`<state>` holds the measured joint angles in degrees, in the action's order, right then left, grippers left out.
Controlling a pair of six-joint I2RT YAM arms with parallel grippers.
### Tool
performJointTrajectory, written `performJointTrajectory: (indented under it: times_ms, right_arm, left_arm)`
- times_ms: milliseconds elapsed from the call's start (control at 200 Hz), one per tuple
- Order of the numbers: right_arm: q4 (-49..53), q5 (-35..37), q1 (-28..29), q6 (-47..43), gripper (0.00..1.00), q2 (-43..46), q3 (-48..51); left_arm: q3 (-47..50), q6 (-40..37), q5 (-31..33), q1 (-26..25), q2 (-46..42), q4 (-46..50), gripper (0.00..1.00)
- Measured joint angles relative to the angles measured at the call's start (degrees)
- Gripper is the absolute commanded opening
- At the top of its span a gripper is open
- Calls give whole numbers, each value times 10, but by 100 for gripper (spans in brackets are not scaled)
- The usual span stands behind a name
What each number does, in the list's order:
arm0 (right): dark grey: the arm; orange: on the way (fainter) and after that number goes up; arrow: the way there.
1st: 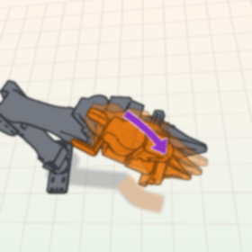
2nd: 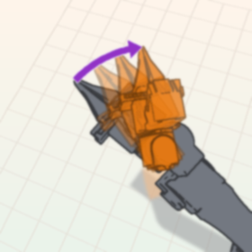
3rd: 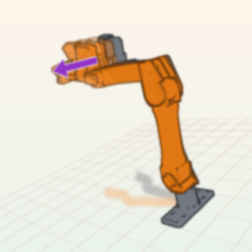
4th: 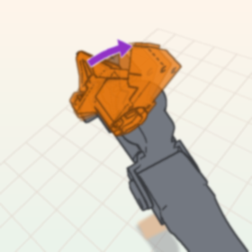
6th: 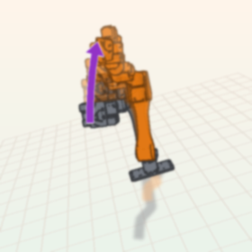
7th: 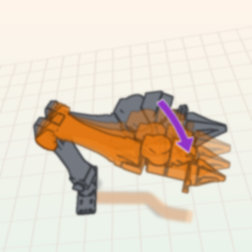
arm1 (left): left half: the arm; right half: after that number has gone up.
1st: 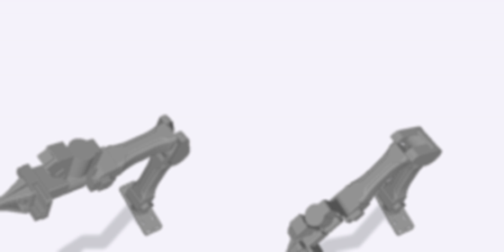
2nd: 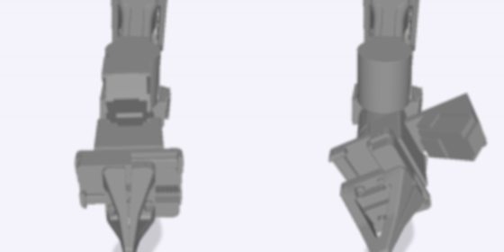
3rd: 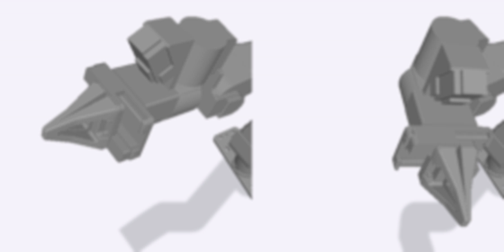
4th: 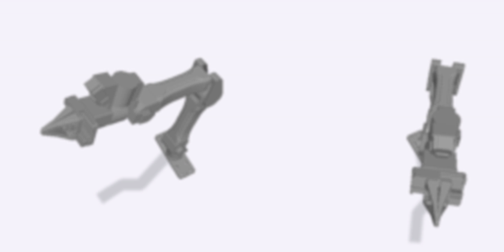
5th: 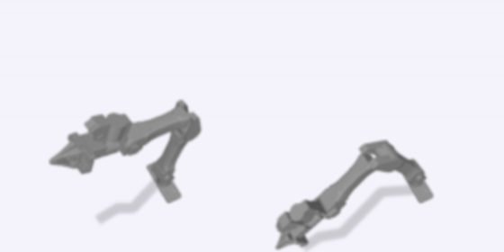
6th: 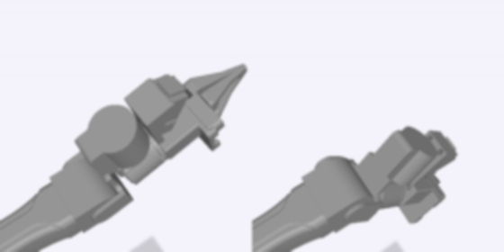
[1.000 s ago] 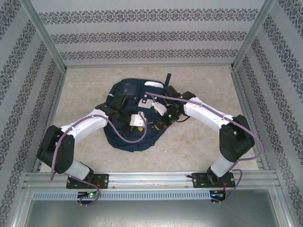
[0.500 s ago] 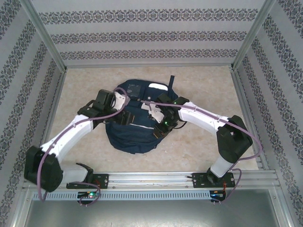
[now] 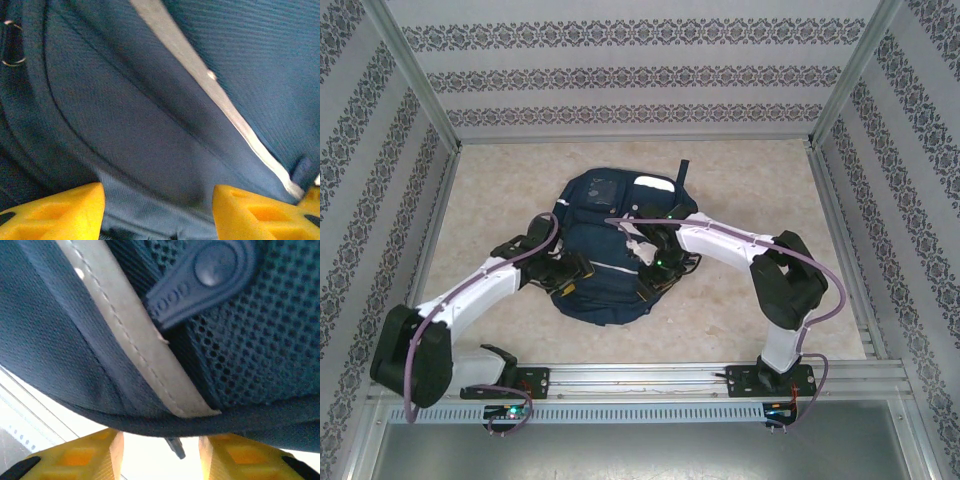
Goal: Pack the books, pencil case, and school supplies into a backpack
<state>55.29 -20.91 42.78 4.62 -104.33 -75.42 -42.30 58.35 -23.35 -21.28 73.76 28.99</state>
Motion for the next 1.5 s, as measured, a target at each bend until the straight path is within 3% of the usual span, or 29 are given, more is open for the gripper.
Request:
performJointTrajectory:
  times_ms: [130, 210, 445, 605, 944, 1179, 1499]
  right_arm:
    - [-10, 21, 14, 12, 10, -8, -10]
    - [-11, 31, 19, 15, 0, -13, -10]
    - [-12, 71, 24, 15, 0, -13, -9]
    - [-15, 103, 22, -2, 0, -12, -9]
    - [-106, 184, -10, -62, 0, 35, 19]
    - [-147, 97, 1, -90, 0, 83, 41]
    - [-167, 25, 71, -5, 0, 6, -19]
  left_arm:
    - [-2, 39, 8, 0, 36, -17, 59]
    - [-9, 53, 22, 0, 53, -17, 55]
    - [-24, 66, 77, -1, 90, -11, 34]
    - [-25, 61, 93, -4, 94, -9, 32]
    - [-19, 6, 121, 40, 97, -25, 34]
    - [-110, -77, 103, 97, 179, 21, 45]
    - [-319, -160, 158, 158, 283, 95, 52]
